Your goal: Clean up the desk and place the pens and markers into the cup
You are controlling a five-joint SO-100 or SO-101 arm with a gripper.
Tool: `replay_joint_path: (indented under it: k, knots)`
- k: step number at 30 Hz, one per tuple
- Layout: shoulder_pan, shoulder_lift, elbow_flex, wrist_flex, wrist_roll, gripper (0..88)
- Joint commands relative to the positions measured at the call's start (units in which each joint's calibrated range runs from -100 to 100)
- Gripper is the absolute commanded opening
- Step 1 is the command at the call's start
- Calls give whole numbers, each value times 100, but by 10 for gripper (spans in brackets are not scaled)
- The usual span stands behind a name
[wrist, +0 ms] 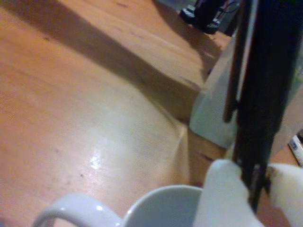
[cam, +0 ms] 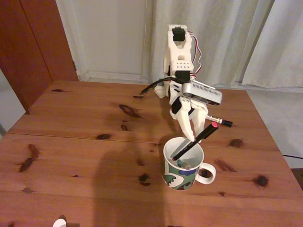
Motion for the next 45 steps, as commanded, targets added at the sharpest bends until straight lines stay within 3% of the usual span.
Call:
replay_joint_path:
  k: [1,8,13,20,24,36,45]
  knots:
    - [99,-104,-81,-160,-28,13]
    - [155,-112,-117,-168,-33,109]
    - [219,-220,-126,-168,-38,126]
    - [308,-667,-126,-125,-38,117]
    - [445,-1122,-63,-65,-28,25]
    - [1016,-2595,-126,3101,87,10]
    - [621,-3141,-36,4494,375,9]
